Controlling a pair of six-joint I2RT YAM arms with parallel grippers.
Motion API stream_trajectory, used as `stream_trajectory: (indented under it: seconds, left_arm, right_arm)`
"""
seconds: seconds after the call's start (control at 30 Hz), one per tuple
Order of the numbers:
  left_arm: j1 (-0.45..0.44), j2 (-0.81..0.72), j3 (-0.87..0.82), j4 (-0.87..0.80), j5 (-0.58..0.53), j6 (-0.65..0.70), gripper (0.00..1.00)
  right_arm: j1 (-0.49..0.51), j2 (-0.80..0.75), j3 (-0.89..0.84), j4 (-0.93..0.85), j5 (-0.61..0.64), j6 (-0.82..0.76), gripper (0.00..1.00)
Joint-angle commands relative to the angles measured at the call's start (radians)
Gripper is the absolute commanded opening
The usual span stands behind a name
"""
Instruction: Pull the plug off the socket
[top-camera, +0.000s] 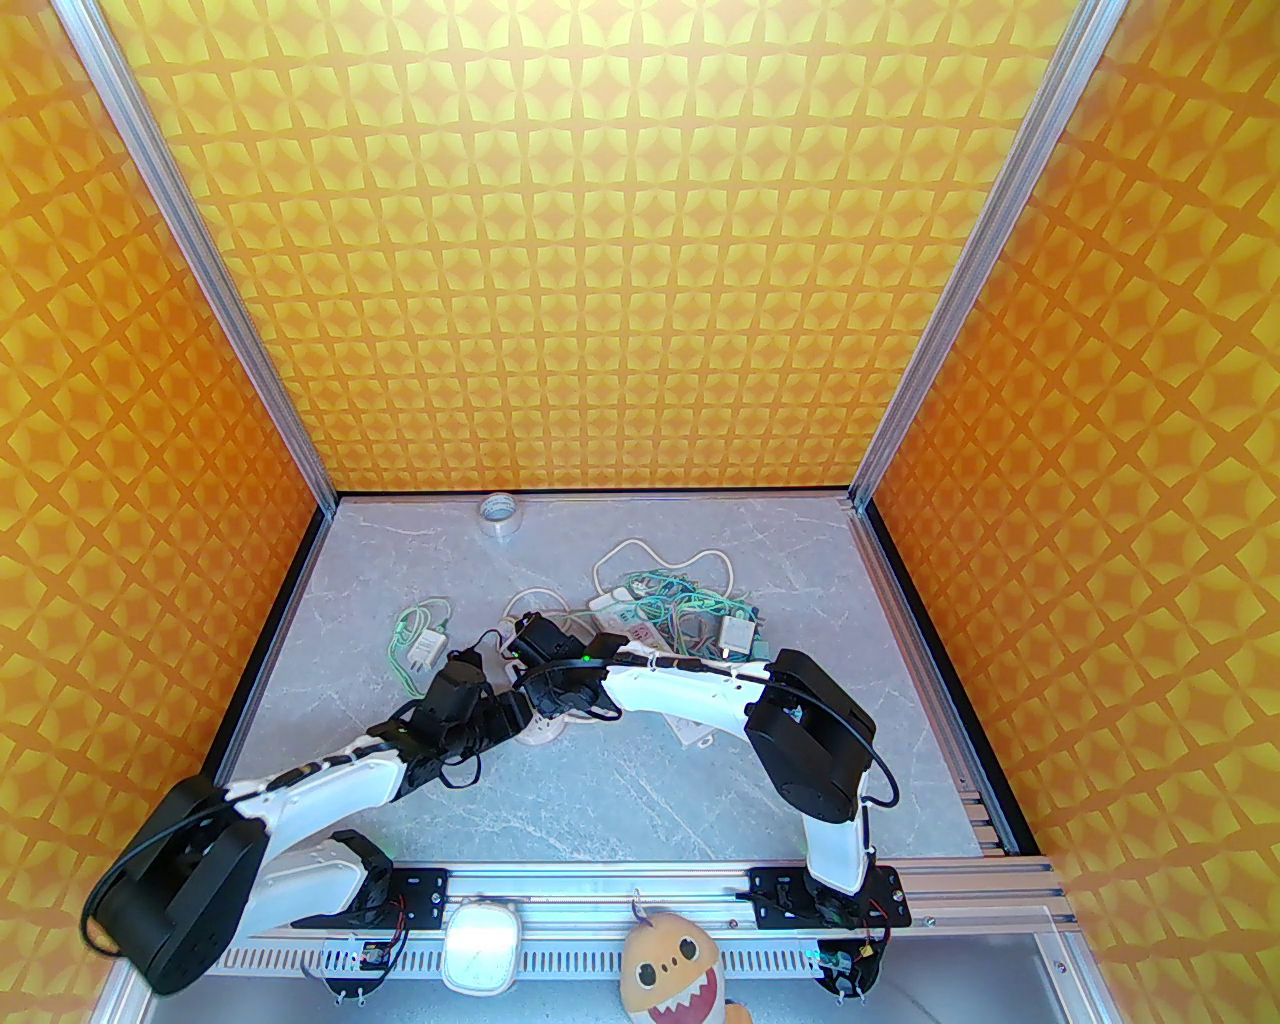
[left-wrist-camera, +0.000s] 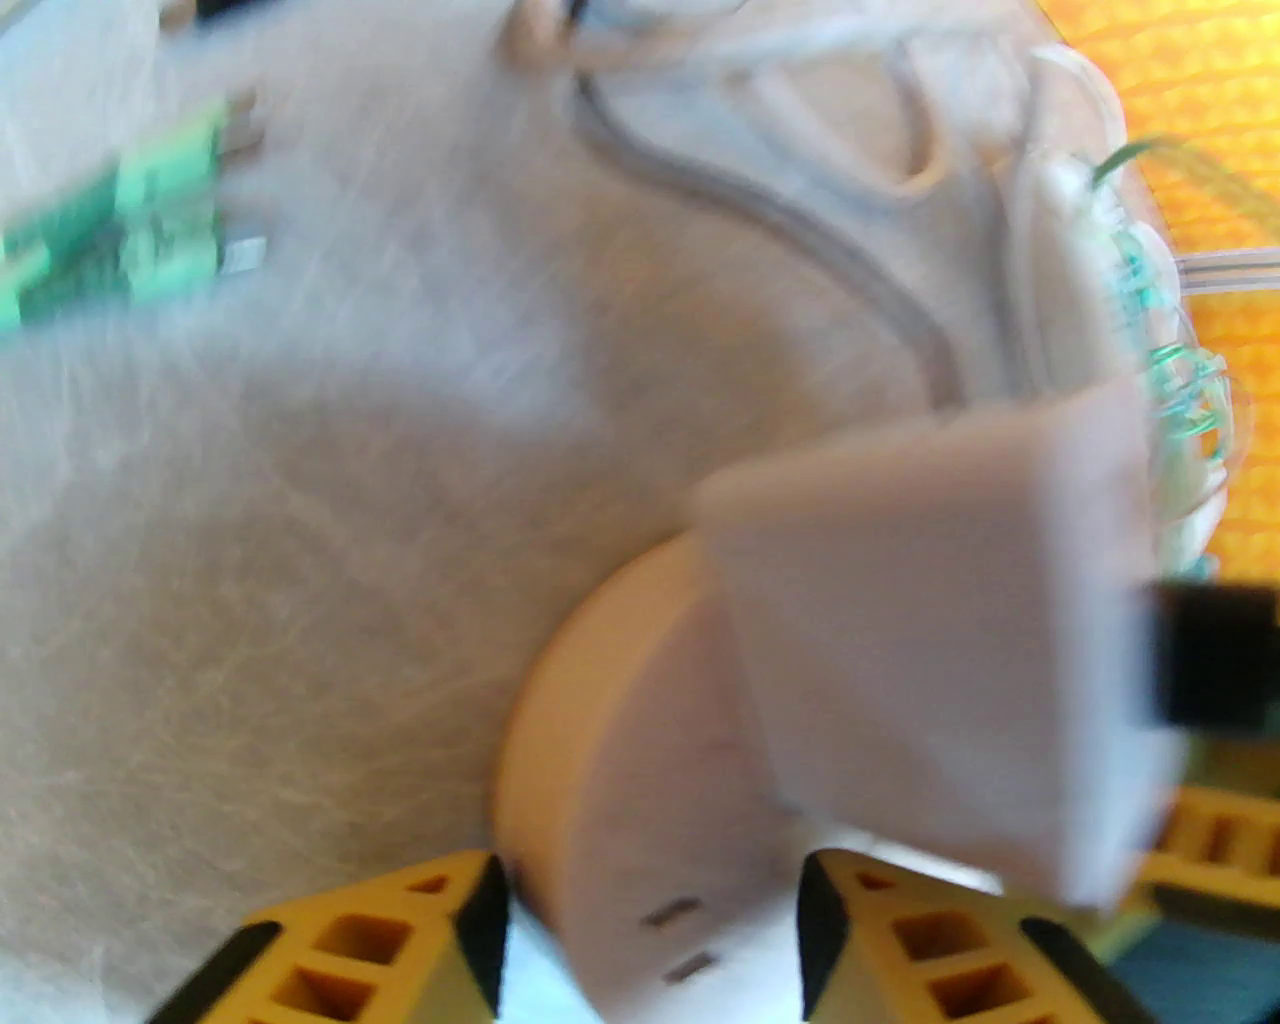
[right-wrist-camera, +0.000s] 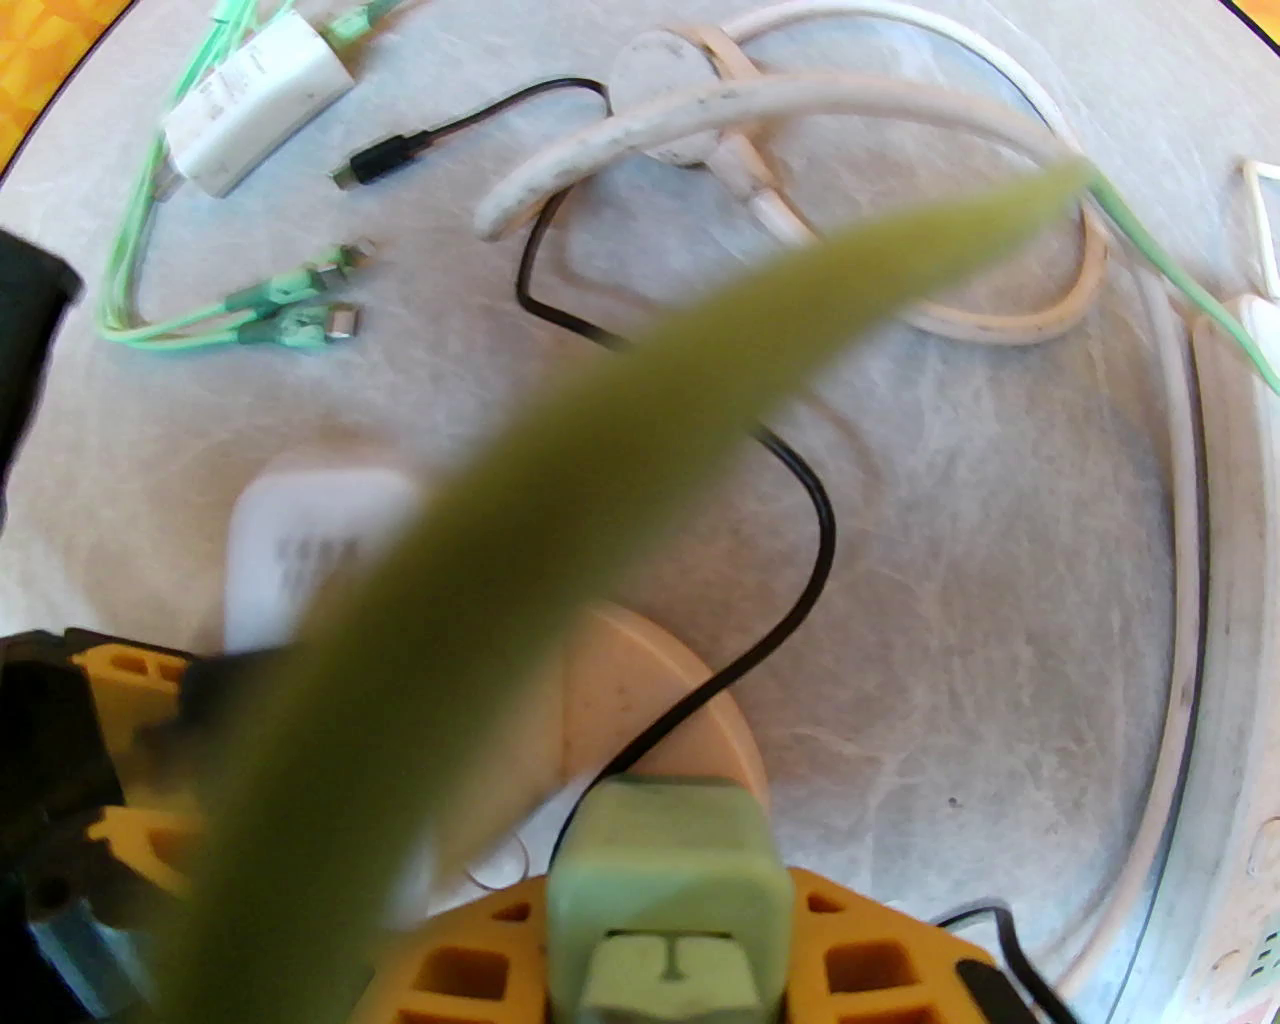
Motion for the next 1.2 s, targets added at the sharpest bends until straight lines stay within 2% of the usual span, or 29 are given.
stream_trajectory:
  seconds: [0.0, 0.13, 0.37, 0.5, 0.7, 0.87, 0.93, 1.07, 1.17]
  left_arm:
    - [-0.031, 0.101, 0.016, -0.124, -0.057, 0.002, 0.41]
    - [-0.056, 0.146, 0.038, -0.184, -0.115, -0.009, 0.35]
    - [-0.066, 0.191, 0.052, -0.219, -0.145, -0.015, 0.32]
    - [-0.066, 0.203, 0.049, -0.217, -0.144, -0.019, 0.32]
    - [-0.066, 0.208, 0.045, -0.217, -0.144, -0.02, 0.31]
    - [-0.067, 0.215, 0.051, -0.219, -0.144, -0.017, 0.31]
    - [-0.066, 0.218, 0.057, -0.221, -0.144, -0.014, 0.31]
    - [-0.067, 0.225, 0.072, -0.232, -0.144, -0.006, 0.3]
    - [-0.067, 0.231, 0.082, -0.238, -0.143, -0.003, 0.31]
  right_arm:
    - [0.013, 0.008, 0.038, 0.035, -0.026, 0.016, 0.29]
    - [0.024, 0.017, 0.051, 0.011, 0.007, 0.004, 0.29]
    - [0.068, 0.055, 0.115, -0.055, 0.088, -0.013, 0.29]
    - [0.062, 0.018, 0.077, -0.024, 0.098, -0.016, 0.29]
    - [-0.023, -0.079, -0.026, 0.079, -0.065, 0.023, 0.29]
    - [-0.041, -0.086, -0.031, 0.092, -0.116, 0.04, 0.29]
    - [-0.028, -0.068, -0.013, 0.074, -0.094, 0.037, 0.29]
    - [0.047, -0.009, 0.058, -0.01, 0.058, -0.002, 0.29]
    - [0.086, 0.041, 0.099, -0.05, 0.118, -0.013, 0.29]
